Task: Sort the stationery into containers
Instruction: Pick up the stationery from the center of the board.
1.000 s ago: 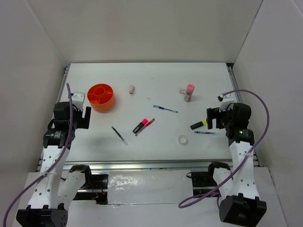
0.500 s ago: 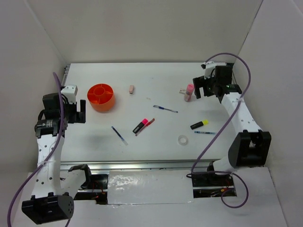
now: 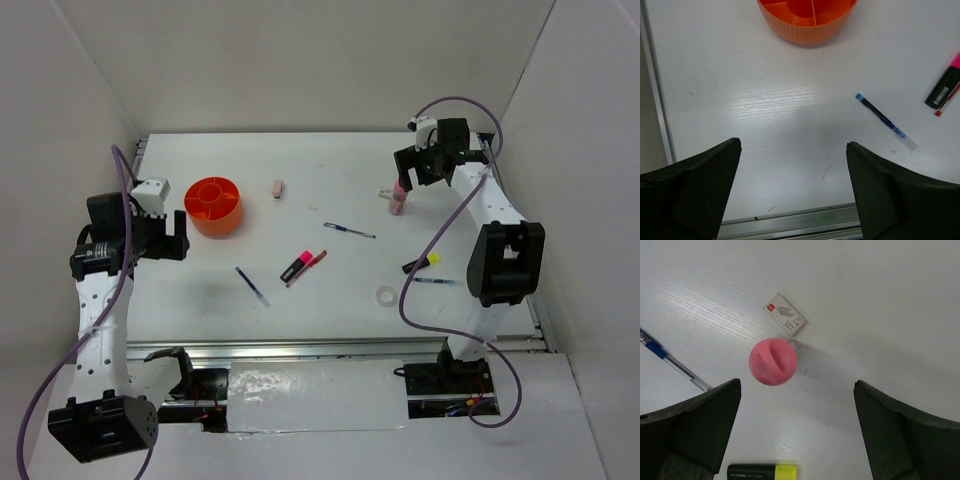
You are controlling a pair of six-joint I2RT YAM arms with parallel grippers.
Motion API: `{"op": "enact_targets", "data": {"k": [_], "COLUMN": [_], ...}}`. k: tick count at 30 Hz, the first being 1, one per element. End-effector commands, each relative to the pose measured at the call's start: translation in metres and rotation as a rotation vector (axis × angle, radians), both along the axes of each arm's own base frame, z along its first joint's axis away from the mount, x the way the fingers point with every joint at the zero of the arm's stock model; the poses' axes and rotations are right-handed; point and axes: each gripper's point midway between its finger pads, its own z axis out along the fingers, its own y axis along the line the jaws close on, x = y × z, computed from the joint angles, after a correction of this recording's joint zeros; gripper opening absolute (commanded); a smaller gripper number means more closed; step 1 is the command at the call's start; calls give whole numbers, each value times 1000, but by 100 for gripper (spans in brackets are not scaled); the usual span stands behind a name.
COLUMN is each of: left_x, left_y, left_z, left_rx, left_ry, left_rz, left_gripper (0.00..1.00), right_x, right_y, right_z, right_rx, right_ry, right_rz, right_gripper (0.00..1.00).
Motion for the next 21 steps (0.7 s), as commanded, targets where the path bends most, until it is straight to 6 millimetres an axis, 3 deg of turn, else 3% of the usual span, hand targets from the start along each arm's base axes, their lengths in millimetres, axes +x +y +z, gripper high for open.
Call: {"op": "enact_targets", "data": {"k": [1, 12, 18, 21], "left_x": [8, 15, 15, 14], "left_y": [-5, -1, 1, 3], "left_z": [14, 5, 0, -2], "left_rx": [-12, -25, -20, -14], "left_ry": [-43, -14, -3, 0], "left_rz": [-46, -23, -11, -4], "left_gripper": [99, 99, 99, 99], "right_x": [14, 18, 18, 19], "right_y": [13, 26, 27, 28], "right_z": [11, -32, -46, -49], "right_rx": [9, 11, 14, 17], "right_ry": [-24, 58, 80, 80], "right_rz": [68, 118, 131, 135], "right_gripper": [100, 98, 86, 76]}}
